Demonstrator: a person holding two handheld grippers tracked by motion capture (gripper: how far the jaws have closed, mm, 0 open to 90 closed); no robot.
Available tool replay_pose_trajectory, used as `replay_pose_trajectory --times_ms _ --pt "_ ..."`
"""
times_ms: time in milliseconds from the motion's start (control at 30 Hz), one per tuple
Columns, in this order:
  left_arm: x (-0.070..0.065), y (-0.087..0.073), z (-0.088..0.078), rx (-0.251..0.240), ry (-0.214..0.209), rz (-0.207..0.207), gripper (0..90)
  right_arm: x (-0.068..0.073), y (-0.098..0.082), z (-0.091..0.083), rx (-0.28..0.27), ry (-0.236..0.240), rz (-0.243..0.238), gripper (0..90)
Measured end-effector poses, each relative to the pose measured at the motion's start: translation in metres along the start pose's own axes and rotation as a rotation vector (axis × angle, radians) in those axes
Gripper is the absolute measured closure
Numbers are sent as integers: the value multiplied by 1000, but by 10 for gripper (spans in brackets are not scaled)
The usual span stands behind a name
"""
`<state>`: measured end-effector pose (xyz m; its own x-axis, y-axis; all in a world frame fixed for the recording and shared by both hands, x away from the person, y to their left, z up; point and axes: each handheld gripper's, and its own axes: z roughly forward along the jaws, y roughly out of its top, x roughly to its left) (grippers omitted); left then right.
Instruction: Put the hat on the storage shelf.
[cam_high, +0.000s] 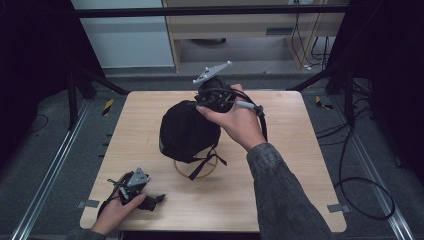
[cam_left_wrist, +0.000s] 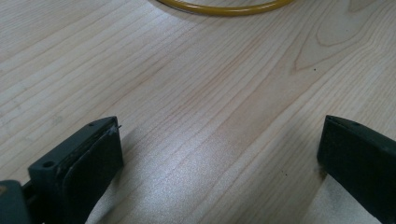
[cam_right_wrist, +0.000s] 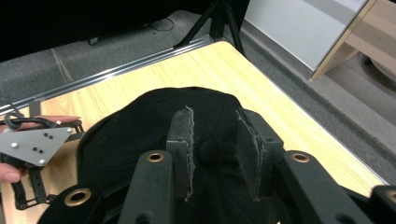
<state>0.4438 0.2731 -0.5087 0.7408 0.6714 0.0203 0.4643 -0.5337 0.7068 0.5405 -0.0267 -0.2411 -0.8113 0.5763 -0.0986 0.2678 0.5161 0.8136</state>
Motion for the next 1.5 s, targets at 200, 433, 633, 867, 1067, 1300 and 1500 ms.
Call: replay_pose_trajectory --times_ms 200,433,633,867,1067,1300,1500 --pt "0 0 0 0 0 0 0 1 -7 -13 -20 -5 2 672" --pt "0 0 0 0 -1 1 0 -4 -18 -25 -37 -21 27 668" --pt "0 0 0 0 -1 1 0 -8 -27 -36 -53 -63 48 512" --pt "0 0 0 -1 -1 1 0 -9 -35 -48 -67 -98 51 431" --pt "0 0 0 -2 0 0 0 -6 -52 -62 -70 -161 67 266" --pt "0 0 0 -3 1 0 0 -5 -77 -67 -49 -207 102 113" --pt "0 0 0 -2 1 0 0 -7 -100 -74 -66 -223 139 78"
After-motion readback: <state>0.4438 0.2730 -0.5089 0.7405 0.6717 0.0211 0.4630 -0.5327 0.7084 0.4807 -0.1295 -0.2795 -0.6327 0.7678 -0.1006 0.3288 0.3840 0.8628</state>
